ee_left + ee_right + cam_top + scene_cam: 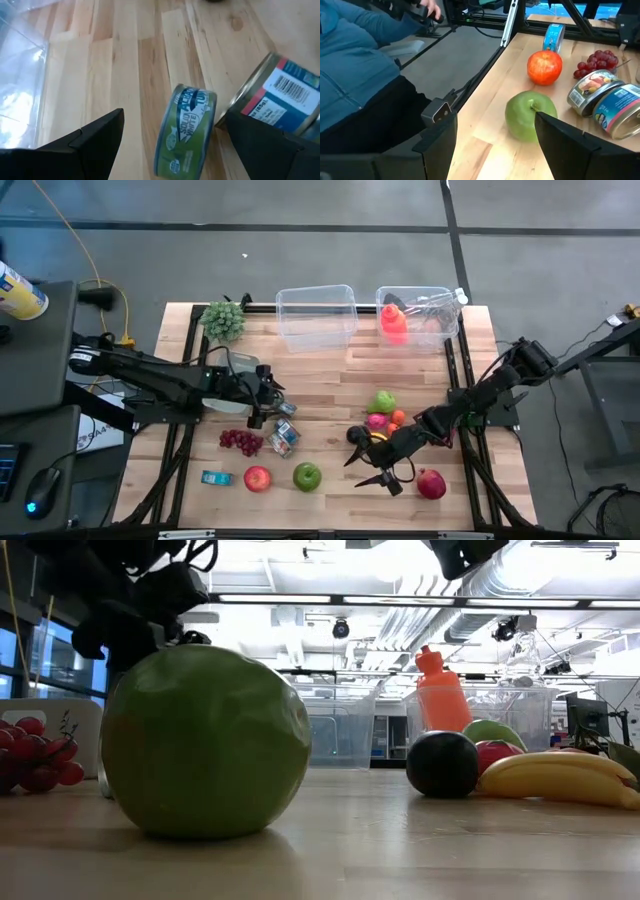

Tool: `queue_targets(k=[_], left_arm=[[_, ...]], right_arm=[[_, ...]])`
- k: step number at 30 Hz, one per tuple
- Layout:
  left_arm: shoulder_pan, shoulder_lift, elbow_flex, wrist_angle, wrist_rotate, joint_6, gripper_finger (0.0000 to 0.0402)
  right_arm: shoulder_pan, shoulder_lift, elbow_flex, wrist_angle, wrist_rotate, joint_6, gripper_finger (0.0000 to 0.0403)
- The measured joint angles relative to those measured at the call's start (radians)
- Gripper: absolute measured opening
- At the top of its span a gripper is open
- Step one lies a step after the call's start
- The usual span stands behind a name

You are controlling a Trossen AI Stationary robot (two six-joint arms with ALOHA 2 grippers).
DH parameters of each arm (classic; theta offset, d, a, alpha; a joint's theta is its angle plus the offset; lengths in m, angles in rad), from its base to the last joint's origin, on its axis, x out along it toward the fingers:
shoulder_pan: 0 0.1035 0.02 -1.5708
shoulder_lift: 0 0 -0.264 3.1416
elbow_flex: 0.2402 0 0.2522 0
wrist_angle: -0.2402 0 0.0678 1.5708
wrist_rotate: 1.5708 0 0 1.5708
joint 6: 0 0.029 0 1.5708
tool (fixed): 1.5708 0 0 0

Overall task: Pick & Place Food Item
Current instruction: Put the green tuna can into the grey bin

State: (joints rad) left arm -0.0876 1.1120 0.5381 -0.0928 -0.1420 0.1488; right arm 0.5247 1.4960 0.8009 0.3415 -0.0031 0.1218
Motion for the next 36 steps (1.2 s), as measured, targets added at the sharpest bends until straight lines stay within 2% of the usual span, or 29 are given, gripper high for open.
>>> queue_targets(k=[14, 23, 28, 36], left_arm=[[-0.004, 0.131, 0.0, 0.052, -0.005, 0.004, 0.034], [-0.004, 0.143, 0.0, 0.054, -0.015, 0.015, 0.0329], [-0.004, 0.143, 0.0, 0.053, -0.003, 0.051, 0.0282], [-0.004, 0.143, 0.0, 0.056, -0.009, 0.064, 0.0149]], right_arm=[[0.039, 0.0, 0.0, 0.053, 0.002, 0.031, 0.0254], [0.063, 0.0, 0.0, 0.076, 0.004, 0.033, 0.0254], [0.063, 0.0, 0.0, 0.074, 0.004, 0.004, 0.0254], [0.058, 0.0, 0.0, 0.073, 0.004, -0.042, 0.0254]])
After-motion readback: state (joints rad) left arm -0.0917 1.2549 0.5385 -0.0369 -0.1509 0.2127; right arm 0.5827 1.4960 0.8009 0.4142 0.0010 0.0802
